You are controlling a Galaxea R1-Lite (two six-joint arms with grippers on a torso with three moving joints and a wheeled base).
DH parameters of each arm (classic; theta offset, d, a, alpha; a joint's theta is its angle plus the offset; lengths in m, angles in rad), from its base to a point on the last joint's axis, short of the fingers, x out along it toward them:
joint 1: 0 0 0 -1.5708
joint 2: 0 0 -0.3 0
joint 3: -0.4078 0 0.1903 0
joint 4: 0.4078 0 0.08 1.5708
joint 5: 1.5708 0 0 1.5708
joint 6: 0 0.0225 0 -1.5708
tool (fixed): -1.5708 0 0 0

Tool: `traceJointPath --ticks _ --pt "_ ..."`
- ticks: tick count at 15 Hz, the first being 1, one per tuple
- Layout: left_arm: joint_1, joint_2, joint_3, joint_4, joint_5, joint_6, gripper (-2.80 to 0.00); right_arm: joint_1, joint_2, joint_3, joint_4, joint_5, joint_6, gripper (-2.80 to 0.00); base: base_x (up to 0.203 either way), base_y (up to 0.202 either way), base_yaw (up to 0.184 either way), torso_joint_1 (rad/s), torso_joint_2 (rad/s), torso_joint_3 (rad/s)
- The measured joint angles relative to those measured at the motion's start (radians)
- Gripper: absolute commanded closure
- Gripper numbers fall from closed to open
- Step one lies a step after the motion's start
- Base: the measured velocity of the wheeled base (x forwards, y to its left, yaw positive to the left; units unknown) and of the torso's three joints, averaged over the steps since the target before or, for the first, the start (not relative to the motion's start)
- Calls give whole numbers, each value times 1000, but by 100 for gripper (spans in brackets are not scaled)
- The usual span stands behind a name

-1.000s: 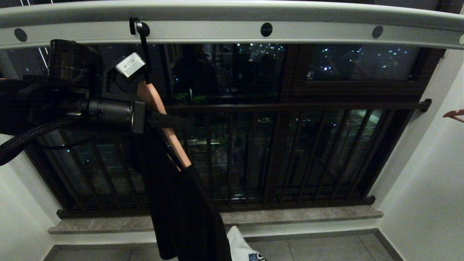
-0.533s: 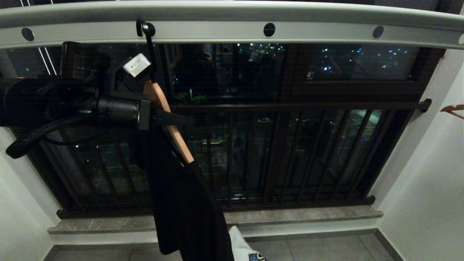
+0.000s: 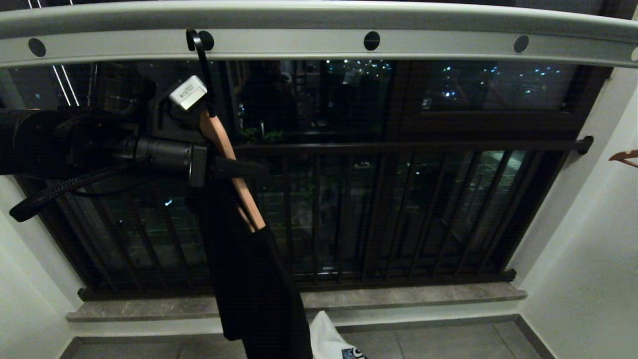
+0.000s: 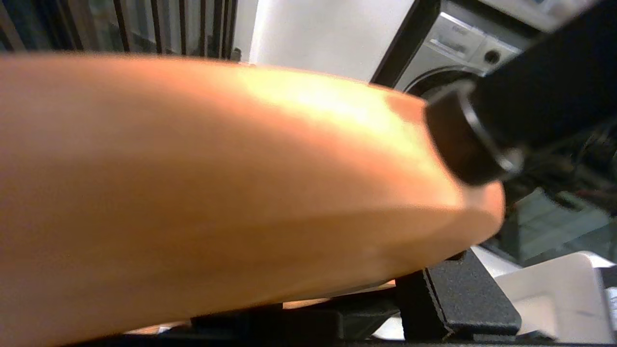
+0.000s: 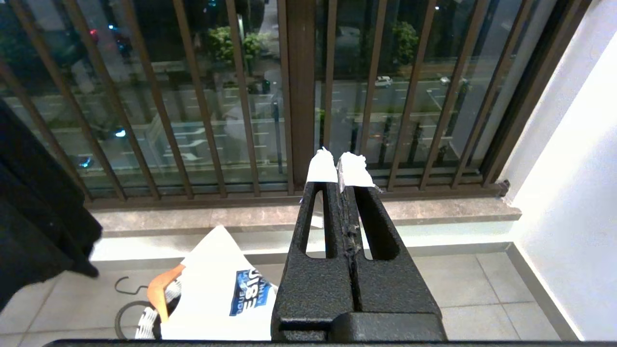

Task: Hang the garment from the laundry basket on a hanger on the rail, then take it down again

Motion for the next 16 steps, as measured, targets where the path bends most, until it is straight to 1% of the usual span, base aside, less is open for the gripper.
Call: traceJointPath --ticks 1,4,16 --pt "0 1 1 0 1 16 0 0 0 0 0 0 0 0 0 0 0 0 0 0" --pt "8 11 -18 -2 1 35 0 0 0 0 0 0 0 0 0 0 0 0 0 0" --pt "10 99 -131 0 3 35 0 0 0 0 0 0 -2 0 0 0 0 0 0 0"
